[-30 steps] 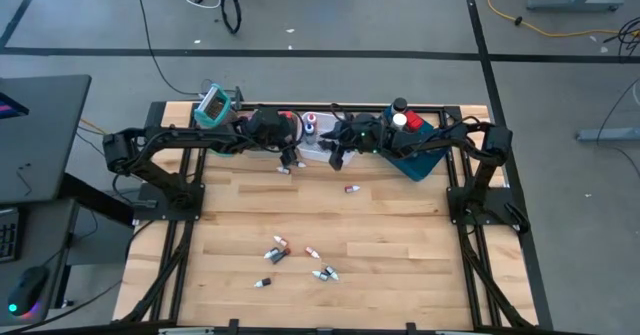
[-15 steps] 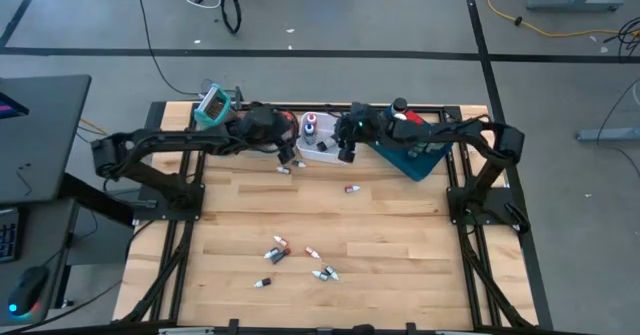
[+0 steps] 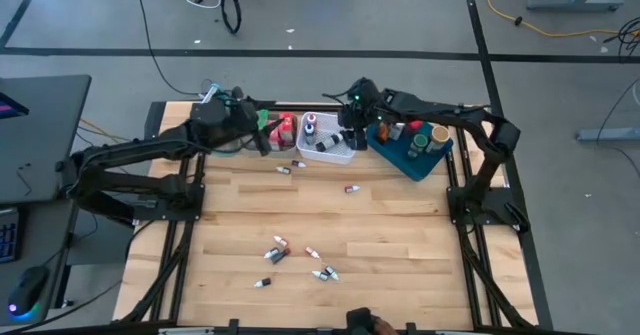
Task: Pick & Place Kitchen Items
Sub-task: Put the large black food coloring bottle into the white bin
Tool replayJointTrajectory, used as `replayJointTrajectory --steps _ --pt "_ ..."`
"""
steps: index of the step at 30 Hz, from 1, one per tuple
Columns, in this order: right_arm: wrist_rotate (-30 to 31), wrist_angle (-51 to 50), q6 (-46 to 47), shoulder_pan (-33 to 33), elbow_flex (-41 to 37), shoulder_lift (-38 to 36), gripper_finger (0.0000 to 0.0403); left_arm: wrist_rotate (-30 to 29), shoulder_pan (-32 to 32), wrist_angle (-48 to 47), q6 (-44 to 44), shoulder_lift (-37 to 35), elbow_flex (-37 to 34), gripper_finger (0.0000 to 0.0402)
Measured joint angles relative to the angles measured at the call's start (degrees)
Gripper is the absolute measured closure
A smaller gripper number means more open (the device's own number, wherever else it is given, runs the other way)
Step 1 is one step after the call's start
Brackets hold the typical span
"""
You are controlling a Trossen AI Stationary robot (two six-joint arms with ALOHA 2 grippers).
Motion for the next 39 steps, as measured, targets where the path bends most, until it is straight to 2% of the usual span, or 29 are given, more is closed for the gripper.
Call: replayJointTrajectory --steps 4,8,16,26,32,35,39 --pt "-0.1 0.1 -3.2 -0.3 0.0 3.1 0.0203 0.0 0.0 -0.1 2.8 -0.7 0.0 0.0158" --pt "2.7 0.1 -7.6 -0.3 0.0 6.3 0.0207 0.0 0.0 -0.4 4.1 -0.6 0.0 0.0158" --pt "2.2 -0.4 -9.1 -0.3 0.3 10.8 0.0216 -1.2 0.0 -0.2 5.7 -0.5 0.0 0.0158" --pt "3.2 -5.2 -11.2 -0.1 0.0 11.9 0.0242 -2.5 0.0 -0.2 6.5 -0.5 0.0 0.0158" --pt "8.3 -1.6 -12.8 0.7 -0.1 12.0 0.0243 -3.0 0.0 -0.5 6.5 -0.5 0.0 0.0158" --pt "6.4 -0.7 -13.8 0.3 -0.1 12.1 0.0250 -3.0 0.0 -0.6 6.5 -0.5 0.0 0.0158" --pt "5.7 -1.4 -14.4 0.4 -0.1 12.1 0.0281 -3.0 0.0 -1.6 6.4 -0.5 -0.1 0.0158"
